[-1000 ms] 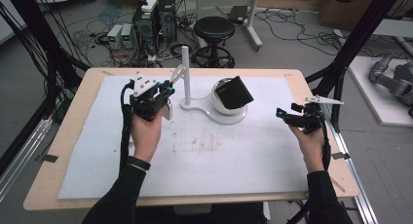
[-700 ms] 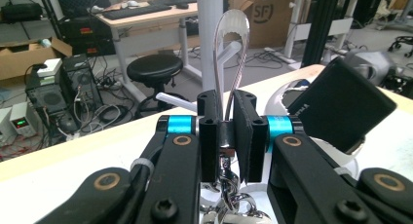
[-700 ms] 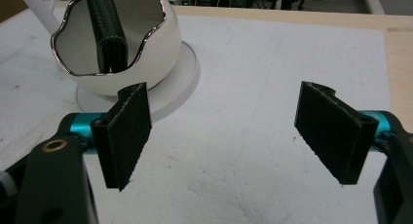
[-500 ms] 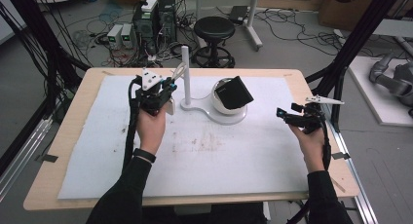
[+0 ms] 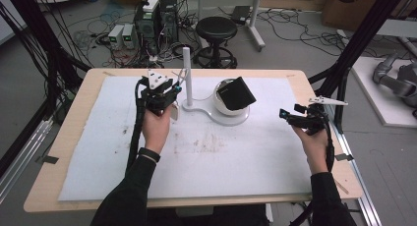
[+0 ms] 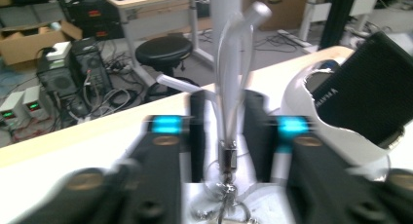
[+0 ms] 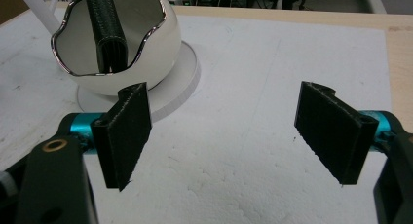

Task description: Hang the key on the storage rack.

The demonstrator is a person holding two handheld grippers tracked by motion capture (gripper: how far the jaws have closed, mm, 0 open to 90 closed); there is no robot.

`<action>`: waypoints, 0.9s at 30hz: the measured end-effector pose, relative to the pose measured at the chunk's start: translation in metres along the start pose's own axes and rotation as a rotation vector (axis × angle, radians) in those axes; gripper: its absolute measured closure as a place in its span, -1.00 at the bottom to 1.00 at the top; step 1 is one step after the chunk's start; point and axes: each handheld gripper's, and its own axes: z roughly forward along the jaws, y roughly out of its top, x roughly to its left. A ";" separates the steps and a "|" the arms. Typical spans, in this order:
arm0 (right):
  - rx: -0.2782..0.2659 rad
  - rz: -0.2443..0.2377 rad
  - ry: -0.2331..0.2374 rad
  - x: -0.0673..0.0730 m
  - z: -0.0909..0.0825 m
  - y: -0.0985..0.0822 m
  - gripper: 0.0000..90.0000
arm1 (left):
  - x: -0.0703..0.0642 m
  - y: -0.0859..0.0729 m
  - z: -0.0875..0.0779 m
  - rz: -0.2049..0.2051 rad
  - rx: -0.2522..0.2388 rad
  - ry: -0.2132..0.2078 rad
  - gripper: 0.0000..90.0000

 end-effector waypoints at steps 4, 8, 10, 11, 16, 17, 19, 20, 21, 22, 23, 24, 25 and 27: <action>-0.001 0.001 0.000 0.000 0.000 0.000 -0.52 | 0.003 0.001 -0.005 -0.019 0.009 -0.004 0.25; -0.001 0.000 0.001 0.000 0.000 0.000 -0.52 | 0.005 -0.001 -0.015 -0.031 -0.002 -0.022 0.17; 0.005 0.001 0.002 0.000 0.001 0.000 -0.52 | 0.007 -0.002 -0.019 -0.035 -0.003 -0.026 0.12; 0.007 0.002 0.001 0.000 0.001 0.000 -0.52 | 0.007 -0.002 -0.019 -0.035 -0.003 -0.026 0.07; 0.009 0.004 -0.001 0.000 0.001 0.000 -0.52 | 0.008 -0.004 -0.027 -0.043 -0.009 -0.049 -0.01; 0.009 0.003 -0.002 0.000 0.002 0.000 -0.52 | 0.008 -0.006 -0.031 -0.031 -0.009 -0.059 -0.11; 0.011 0.002 -0.001 0.000 0.002 -0.001 -0.52 | 0.008 -0.007 -0.033 -0.024 -0.012 -0.064 -0.14; 0.010 0.001 0.000 0.000 0.002 -0.001 -0.52 | 0.008 -0.008 -0.036 -0.020 -0.011 -0.075 -0.17; 0.011 0.000 0.000 0.000 0.002 -0.001 -0.52 | 0.008 -0.008 -0.036 -0.020 -0.011 -0.075 -0.19; 0.011 0.001 0.000 0.000 0.002 -0.001 -0.52 | 0.007 -0.008 -0.038 -0.018 -0.010 -0.079 -0.20; 0.012 0.000 0.001 0.000 0.002 -0.001 -0.52 | 0.007 -0.009 -0.039 -0.013 -0.008 -0.084 -0.23; 0.012 -0.001 0.000 0.000 0.001 -0.001 -0.52 | 0.007 -0.010 -0.042 -0.009 -0.007 -0.093 -0.26; 0.013 -0.003 0.001 0.000 0.001 -0.001 -0.52 | 0.007 -0.010 -0.042 -0.009 -0.007 -0.093 -0.29; 0.015 -0.001 0.001 0.001 0.001 -0.001 -0.52 | 0.006 -0.012 -0.044 -0.002 -0.001 -0.093 -0.32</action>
